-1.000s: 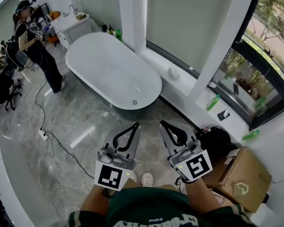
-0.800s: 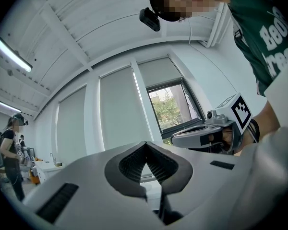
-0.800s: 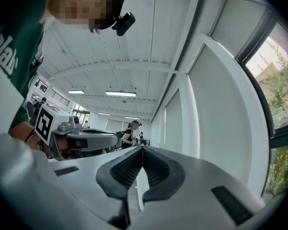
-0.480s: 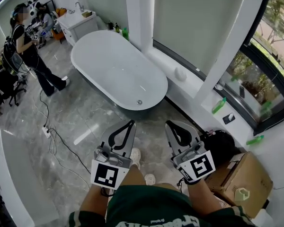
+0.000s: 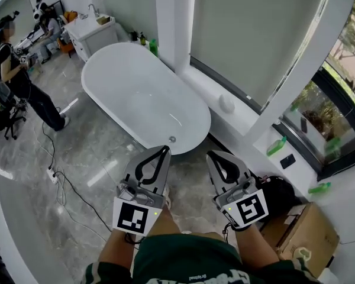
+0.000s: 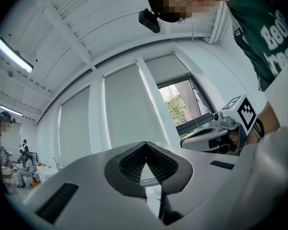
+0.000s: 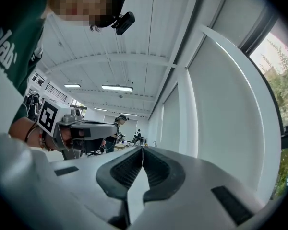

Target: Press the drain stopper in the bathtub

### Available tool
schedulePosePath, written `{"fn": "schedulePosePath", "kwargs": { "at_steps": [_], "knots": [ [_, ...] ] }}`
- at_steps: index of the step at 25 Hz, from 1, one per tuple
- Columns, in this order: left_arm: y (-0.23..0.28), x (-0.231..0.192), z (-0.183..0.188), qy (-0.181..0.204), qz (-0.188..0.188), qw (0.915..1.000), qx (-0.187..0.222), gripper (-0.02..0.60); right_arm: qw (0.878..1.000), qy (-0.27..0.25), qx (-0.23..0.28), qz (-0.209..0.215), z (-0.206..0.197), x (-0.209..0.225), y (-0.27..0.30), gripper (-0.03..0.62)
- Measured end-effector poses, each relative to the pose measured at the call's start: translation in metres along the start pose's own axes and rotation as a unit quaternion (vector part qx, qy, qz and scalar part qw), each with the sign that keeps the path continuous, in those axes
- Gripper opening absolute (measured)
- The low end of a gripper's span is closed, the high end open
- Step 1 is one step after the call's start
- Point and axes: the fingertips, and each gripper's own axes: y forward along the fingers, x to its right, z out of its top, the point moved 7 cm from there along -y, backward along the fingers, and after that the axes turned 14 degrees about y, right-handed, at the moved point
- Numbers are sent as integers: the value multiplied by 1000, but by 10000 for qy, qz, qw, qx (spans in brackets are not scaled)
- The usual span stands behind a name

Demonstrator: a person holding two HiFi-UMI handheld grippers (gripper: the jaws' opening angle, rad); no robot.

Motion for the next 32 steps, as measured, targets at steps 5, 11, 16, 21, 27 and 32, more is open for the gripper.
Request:
{"fn": "schedulePosePath", "kwargs": {
  "at_steps": [5,11,16,21,27,32],
  "knots": [
    [45,-54,-37,2,-27,10000,-15,9,9999,16,-71,104,-4,25,81,17],
    [101,-122,-87,-27,-246,9997,15,9,9998,87,92,162,0,52,180,17],
    [137,-172,-116,122,-373,9991,137,9,9995,-193,28,231,-3,63,247,17],
    [169,-205,-146,93,-438,9989,145,9,9993,-305,-103,191,-15,80,296,17],
    [203,-209,-173,-35,-579,9983,81,9,9993,-125,-328,108,-35,110,322,18],
    [231,-200,-209,-36,-635,9977,-235,9,9981,-285,-541,105,-68,145,340,17]
  ]
}}
